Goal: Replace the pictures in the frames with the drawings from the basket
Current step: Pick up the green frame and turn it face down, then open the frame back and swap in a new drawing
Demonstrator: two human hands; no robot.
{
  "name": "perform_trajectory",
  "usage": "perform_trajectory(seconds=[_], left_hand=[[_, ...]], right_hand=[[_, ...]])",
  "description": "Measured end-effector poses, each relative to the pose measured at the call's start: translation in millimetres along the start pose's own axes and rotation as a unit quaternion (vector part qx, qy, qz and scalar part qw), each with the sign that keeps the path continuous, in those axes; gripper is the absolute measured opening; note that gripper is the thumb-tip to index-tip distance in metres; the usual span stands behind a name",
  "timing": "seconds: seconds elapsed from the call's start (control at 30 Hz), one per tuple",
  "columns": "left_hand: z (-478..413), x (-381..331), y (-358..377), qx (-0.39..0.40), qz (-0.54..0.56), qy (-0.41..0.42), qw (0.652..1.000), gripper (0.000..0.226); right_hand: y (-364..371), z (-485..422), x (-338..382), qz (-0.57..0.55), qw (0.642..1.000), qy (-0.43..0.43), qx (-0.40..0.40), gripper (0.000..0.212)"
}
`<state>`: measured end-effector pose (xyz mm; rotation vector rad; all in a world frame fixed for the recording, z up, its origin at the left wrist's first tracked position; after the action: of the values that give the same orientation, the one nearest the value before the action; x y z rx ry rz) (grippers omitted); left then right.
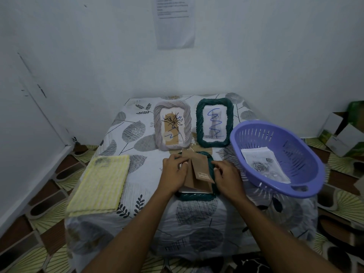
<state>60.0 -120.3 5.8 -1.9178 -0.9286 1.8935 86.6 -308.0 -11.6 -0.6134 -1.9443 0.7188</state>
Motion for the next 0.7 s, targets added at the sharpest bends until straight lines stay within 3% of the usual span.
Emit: perform_trajectory(seconds=[0.17,0.33,0.47,0.7], left_hand=[[2,3,-7,-0.037,0.010,-0.005,0.999,0.035],[-2,24,-16,-0.022,0.192,-0.108,0.975,0.035],[-3,42,-37,-0.027,0.275,-0.131,0.952,0.034],[3,101,-99,-0.067,0.263,-0.172,0.947,0.032]], right_hand=[[1,-1,-1,0.003,1.000,0.004,0.002,0.031],[1,0,-1,0.003,1.000,0.005,0.006,0.031],[2,-1,0,0.016,1.000,0.009,0.014,0.035],[7,0,-3,0.048,0.998,0.018,0.035,0.040]])
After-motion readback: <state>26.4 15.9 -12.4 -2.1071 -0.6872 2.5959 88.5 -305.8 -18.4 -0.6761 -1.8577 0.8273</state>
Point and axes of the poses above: each hand's wrist, its own z-axis away from the middle knuckle, its own y-axis out of the palm, x = y × z, the point moved 9 cm from there along -z, towards the middle knuckle, and after that the axes turned 8 degrees about -y, right-handed, at the moved point
